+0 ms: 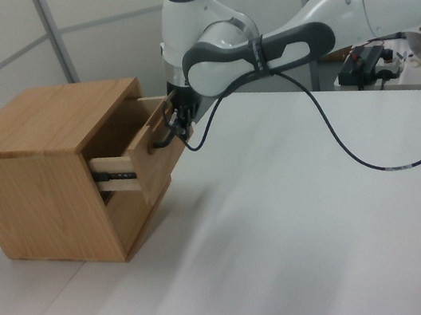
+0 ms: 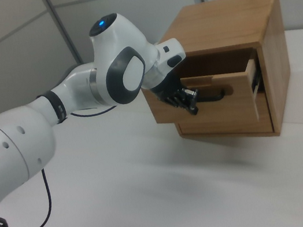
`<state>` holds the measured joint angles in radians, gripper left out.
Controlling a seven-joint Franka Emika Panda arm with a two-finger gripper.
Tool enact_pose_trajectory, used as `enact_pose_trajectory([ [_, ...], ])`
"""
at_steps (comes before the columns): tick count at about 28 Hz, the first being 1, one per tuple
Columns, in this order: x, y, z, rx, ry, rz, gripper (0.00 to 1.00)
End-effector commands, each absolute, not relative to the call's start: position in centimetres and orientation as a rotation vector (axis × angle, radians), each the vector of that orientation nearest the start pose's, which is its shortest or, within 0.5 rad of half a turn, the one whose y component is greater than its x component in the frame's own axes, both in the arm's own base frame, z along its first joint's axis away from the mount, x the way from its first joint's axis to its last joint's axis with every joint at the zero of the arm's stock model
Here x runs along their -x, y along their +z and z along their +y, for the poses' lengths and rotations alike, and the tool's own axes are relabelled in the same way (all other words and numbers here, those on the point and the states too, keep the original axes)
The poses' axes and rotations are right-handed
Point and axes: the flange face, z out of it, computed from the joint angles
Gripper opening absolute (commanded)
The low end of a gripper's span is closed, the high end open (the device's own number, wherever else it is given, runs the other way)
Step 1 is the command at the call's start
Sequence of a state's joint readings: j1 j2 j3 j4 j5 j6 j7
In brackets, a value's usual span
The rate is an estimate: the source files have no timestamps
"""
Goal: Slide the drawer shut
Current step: 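Keep pushing the drawer front until flush with the cabinet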
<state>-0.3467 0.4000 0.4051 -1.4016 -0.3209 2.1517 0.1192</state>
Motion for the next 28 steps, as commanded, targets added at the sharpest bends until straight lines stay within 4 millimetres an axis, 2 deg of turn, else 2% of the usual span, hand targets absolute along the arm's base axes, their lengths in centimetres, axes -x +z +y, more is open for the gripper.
enact_pose_trajectory([
  [1, -72.8, 50.0, -0.1, 3.195, -0.715, -0.009, 0.0],
  [10, -74.2, 49.3, 1.5, 3.151, -0.92, -0.069, 0.0],
  [18, -75.0, 50.4, 2.4, 3.049, -1.127, -0.058, 0.0],
  [28, -75.3, 51.8, 2.9, 2.949, -1.274, -0.049, 0.0],
])
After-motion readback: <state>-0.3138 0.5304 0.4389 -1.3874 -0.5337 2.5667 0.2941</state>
